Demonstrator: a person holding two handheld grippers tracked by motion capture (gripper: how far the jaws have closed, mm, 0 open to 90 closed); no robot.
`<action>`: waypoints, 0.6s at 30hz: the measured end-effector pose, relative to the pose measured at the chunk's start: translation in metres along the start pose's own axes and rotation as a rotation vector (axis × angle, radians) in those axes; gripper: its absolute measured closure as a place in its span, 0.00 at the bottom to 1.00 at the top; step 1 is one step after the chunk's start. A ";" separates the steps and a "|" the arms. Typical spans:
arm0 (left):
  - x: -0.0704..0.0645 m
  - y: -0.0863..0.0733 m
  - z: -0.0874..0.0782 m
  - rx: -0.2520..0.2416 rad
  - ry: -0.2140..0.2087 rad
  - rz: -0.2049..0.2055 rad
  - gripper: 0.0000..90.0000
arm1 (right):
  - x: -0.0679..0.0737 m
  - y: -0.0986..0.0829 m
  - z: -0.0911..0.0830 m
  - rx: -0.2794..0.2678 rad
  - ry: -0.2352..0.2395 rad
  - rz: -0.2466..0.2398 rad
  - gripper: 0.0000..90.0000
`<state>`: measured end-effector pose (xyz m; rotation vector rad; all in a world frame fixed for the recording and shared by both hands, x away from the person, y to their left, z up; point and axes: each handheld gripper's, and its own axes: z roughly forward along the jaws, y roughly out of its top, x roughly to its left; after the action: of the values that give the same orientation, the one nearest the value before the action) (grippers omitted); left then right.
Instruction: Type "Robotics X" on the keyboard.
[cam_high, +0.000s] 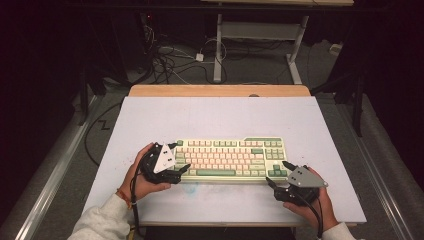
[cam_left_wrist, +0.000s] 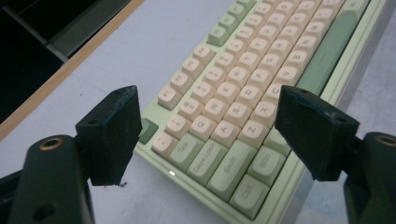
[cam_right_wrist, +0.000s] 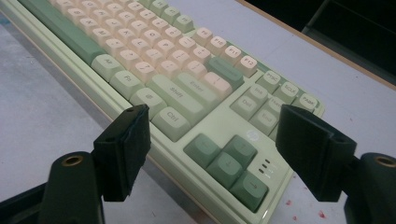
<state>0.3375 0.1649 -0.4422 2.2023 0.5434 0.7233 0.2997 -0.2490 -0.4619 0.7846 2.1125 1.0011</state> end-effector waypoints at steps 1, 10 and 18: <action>0.000 -0.002 -0.001 -0.001 -0.002 -0.003 0.24 | 0.000 0.000 0.000 0.000 0.001 0.000 0.30; -0.002 -0.023 -0.005 0.062 0.039 0.002 0.21 | -0.001 0.005 0.002 -0.017 0.031 0.004 0.43; -0.007 -0.042 -0.011 0.100 0.031 -0.046 0.20 | -0.005 0.018 0.008 -0.010 0.101 0.038 0.74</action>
<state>0.3189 0.1931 -0.4696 2.2658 0.6572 0.7213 0.3128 -0.2403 -0.4495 0.7869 2.1836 1.0922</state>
